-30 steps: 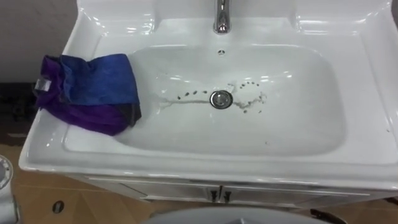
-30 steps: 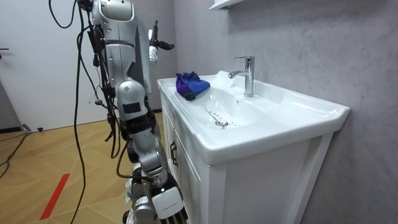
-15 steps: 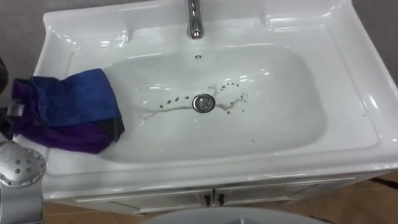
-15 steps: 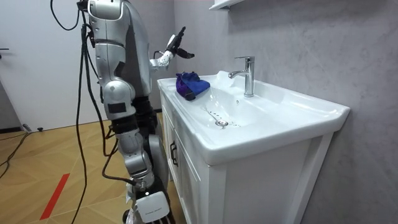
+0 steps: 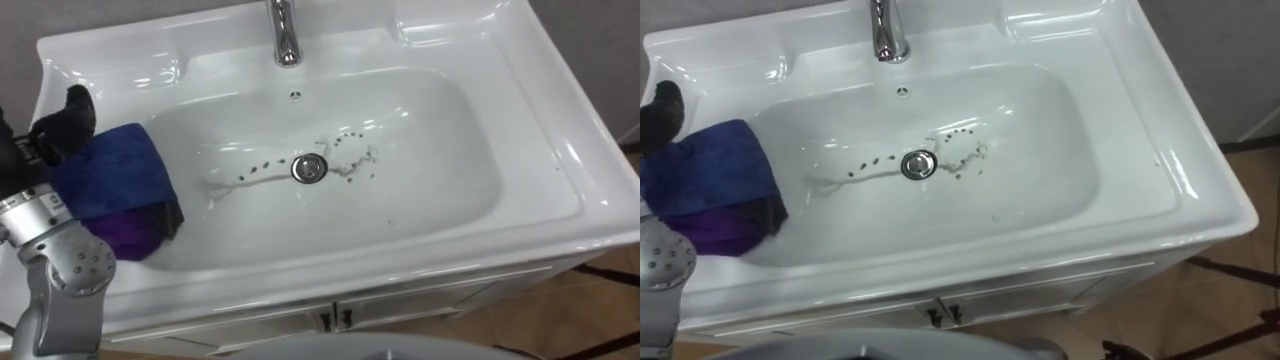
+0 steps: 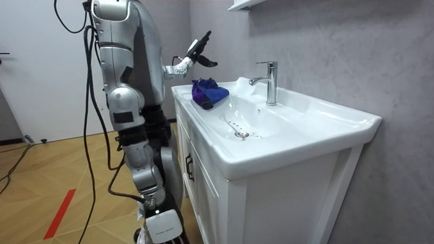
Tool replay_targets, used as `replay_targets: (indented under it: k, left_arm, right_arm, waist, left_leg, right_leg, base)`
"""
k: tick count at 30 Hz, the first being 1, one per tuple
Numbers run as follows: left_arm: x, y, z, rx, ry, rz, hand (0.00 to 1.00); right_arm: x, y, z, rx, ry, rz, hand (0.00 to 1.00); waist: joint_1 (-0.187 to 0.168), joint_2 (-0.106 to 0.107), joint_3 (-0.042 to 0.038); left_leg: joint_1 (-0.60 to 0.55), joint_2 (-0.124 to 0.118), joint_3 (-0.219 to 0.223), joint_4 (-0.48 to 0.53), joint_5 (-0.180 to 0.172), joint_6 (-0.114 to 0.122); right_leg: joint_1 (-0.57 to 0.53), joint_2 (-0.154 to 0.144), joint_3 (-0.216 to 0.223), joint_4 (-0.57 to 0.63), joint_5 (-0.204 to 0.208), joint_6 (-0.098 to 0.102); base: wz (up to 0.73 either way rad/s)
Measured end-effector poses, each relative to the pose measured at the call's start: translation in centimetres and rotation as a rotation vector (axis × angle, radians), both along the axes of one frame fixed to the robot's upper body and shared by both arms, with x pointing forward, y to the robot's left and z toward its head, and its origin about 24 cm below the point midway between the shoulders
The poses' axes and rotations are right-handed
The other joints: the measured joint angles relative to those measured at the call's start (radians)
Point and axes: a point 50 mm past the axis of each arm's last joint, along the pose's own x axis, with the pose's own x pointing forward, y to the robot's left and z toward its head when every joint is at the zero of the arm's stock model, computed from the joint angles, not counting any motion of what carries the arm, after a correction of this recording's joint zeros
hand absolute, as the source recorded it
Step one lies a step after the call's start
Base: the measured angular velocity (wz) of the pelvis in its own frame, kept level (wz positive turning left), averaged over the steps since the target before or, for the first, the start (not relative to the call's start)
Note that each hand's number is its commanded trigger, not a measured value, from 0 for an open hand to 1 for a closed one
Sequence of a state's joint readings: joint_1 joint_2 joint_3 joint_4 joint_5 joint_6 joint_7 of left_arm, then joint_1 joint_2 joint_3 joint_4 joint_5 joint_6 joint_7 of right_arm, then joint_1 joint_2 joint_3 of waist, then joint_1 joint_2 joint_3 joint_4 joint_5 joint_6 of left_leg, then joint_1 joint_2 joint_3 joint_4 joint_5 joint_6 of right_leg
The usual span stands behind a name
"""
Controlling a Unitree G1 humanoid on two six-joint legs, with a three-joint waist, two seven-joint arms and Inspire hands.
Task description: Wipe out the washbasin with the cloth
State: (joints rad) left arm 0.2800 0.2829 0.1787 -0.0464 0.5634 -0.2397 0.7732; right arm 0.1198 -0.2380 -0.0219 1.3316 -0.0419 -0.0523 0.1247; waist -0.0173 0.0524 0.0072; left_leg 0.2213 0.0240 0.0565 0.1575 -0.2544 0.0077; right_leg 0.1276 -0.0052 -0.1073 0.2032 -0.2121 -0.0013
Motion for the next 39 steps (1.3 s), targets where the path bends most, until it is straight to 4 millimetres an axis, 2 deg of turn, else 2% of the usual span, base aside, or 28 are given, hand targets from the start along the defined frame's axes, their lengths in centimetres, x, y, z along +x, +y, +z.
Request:
replay_targets:
  k: [4,7,12,17,22,27,29,39]
  left_arm:
    - [-0.1,0.0,-1.4,-0.016,0.062,0.003,0.0]
    - [-0.7,0.0,-2.5,-0.034,0.108,0.016,0.0]
    - [-1.3,0.1,-3.6,-0.053,0.154,0.038,0.0]
    - [-1.9,0.3,-4.5,-0.06,0.197,0.055,0.0]
    - [-2.2,0.5,-5.0,-0.062,0.216,0.07,0.0]
    - [-3.3,1.1,-7.2,-0.074,0.326,0.122,0.0]
    - [-3.5,1.2,-7.5,-0.074,0.341,0.132,0.0]
    - [-4.5,1.0,-9.2,-0.082,0.412,0.151,0.0]
  right_arm:
    - [-0.3,0.0,0.0,0.0,0.011,0.005,0.0]
    - [-0.6,0.1,-0.1,0.009,0.025,0.001,0.0]
    - [-1.1,0.1,-0.1,0.01,0.046,-0.005,0.0]
    - [-1.2,0.1,-0.1,0.004,0.055,-0.008,0.0]
    - [-1.3,0.0,-0.1,-0.007,0.064,-0.013,0.0]
    - [-2.0,0.0,-0.1,-0.015,0.113,-0.029,0.0]
    - [-2.2,0.0,-0.1,-0.016,0.12,-0.031,0.0]
    - [-1.5,0.0,-0.1,-0.01,0.102,-0.028,0.0]
  waist:
    - [-0.004,-0.006,0.0012]
    - [-0.003,-0.016,-0.0046]
    - [0.002,-0.029,-0.0085]
    - [0.0,-0.033,-0.0068]
    - [-0.001,-0.025,-0.0046]
    - [-0.002,-0.006,-0.0048]
    - [-0.002,-0.003,-0.0054]
    - [-0.002,-0.001,-0.01]
  left_leg:
    - [0.001,0.002,0.01,0.0,0.0,0.0]
    - [0.001,0.004,0.017,0.0,0.0,0.0]
    - [0.004,0.006,0.023,0.0,0.0,0.0]
    - [0.015,0.006,0.023,-0.001,0.0,0.0]
    - [0.017,0.005,0.024,-0.006,0.0,0.0]
    - [0.016,0.005,0.023,-0.016,0.0,0.0]
    - [0.016,0.005,0.022,-0.022,0.0,0.0]
    - [0.017,0.005,0.022,-0.021,0.0,0.0]
  right_leg:
    - [-0.001,0.002,0.004,0.001,0.001,-0.001]
    - [-0.003,0.005,0.008,0.001,0.003,-0.003]
    - [-0.008,0.006,0.012,0.001,0.005,-0.004]
    - [-0.004,0.008,0.018,0.0,0.013,-0.004]
    - [-0.004,0.008,0.023,0.0,0.018,0.0]
    - [-0.012,0.008,0.024,0.003,0.021,0.003]
    - [-0.017,0.009,0.024,0.004,0.021,0.002]
    - [-0.022,0.009,0.025,0.016,0.022,0.002]
  base:
    - [-0.01]
    - [-0.05]
    - [-0.01]
    - [-0.05]
    - [-0.02]
    - [0.0]
    - [0.0]
    - [0.0]
